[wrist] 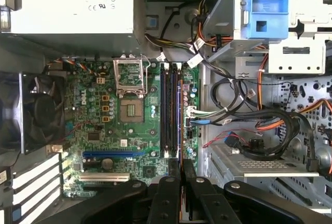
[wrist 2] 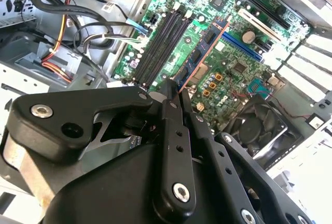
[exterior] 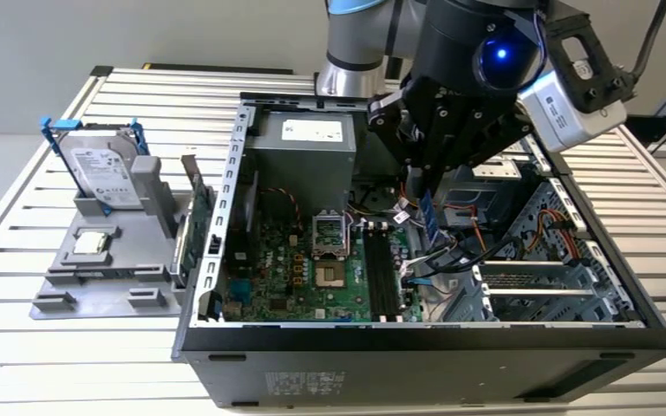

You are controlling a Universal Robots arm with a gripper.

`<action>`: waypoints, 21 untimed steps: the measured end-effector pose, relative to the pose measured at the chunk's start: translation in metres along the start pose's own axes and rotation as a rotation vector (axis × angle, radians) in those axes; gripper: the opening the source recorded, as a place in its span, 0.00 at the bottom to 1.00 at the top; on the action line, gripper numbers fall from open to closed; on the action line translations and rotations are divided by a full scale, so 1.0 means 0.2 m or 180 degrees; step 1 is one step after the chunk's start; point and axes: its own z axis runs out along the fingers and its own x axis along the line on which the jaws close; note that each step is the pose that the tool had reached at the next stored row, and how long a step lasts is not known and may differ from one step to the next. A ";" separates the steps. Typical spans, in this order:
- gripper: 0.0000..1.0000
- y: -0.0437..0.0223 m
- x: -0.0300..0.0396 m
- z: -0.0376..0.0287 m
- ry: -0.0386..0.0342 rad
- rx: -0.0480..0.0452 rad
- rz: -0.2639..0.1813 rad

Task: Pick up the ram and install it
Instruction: 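Insert the ram into the slot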

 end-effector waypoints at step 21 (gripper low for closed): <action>0.00 0.000 0.001 0.059 0.0000 0.0000 0.0000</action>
